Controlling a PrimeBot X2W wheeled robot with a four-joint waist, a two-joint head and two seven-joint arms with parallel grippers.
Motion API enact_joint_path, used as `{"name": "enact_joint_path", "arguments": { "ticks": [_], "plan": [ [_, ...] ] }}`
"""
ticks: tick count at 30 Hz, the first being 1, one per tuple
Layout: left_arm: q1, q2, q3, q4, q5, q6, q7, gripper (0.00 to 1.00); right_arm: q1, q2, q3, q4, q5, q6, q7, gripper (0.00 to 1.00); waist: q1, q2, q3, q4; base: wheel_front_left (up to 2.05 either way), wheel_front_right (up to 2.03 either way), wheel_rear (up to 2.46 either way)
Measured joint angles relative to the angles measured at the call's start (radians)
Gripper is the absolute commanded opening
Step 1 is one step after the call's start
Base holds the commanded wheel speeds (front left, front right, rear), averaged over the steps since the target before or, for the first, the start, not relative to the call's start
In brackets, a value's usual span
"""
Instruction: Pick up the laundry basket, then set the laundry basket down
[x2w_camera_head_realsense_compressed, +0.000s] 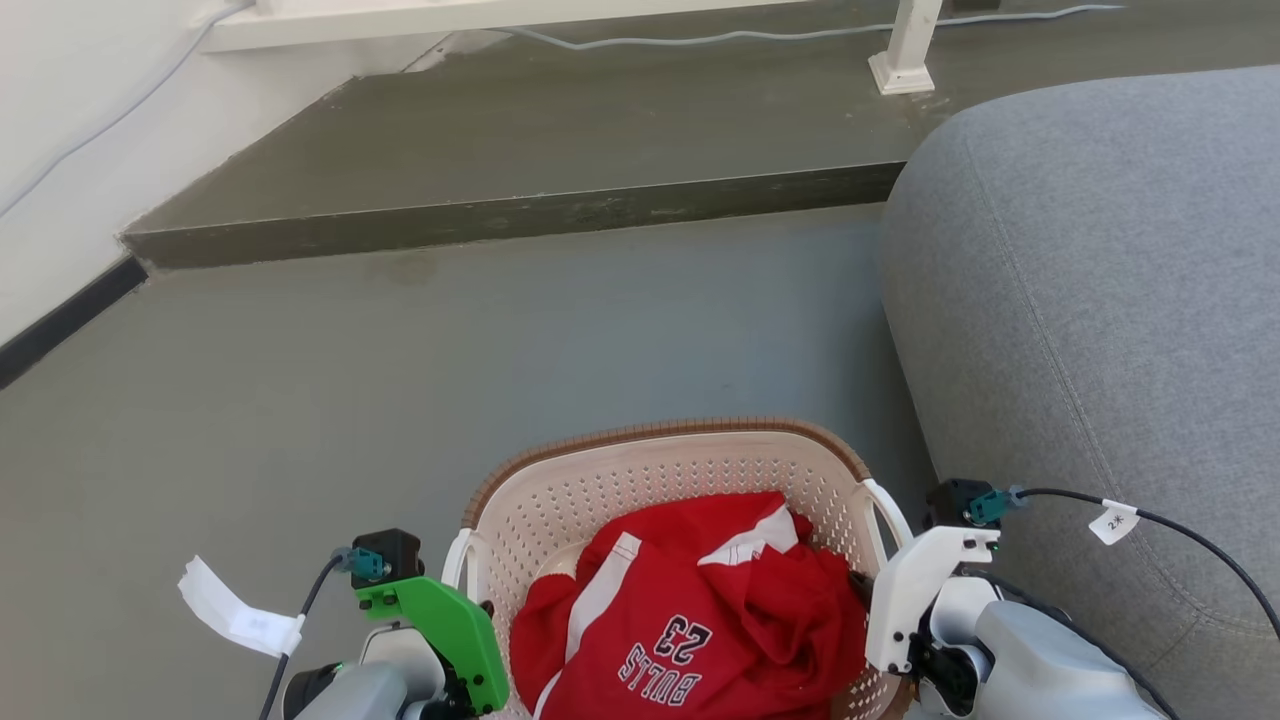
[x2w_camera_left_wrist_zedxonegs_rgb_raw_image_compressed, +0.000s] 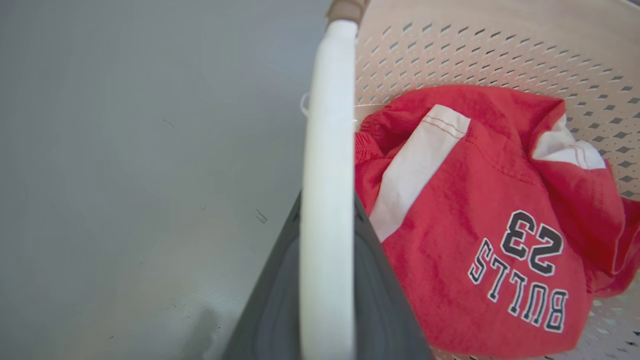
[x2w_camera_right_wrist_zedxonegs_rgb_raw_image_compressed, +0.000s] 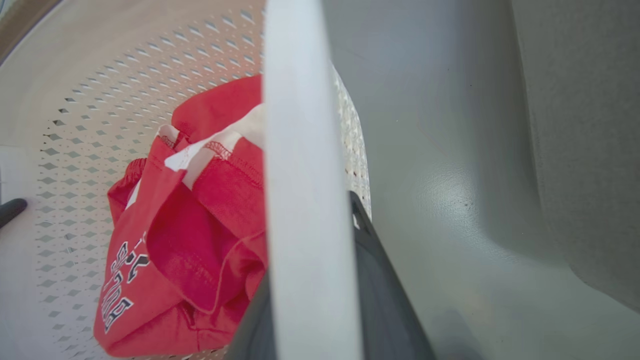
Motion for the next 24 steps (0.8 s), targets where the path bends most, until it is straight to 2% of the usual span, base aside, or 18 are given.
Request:
{"name": "enact_joint_path", "arguments": {
  "ticks": [24],
  "plan": [
    [-0.087, 0.003, -0.014, 0.000, -0.003, 0.017, -0.046, 0.00, -0.089, -0.007, 0.010, -0.002, 0.018, 0.000, -0.027, 0.00, 0.0001, 0.0000, 0.141, -0.015, 0.00, 0.00, 0.00]
  ]
}}
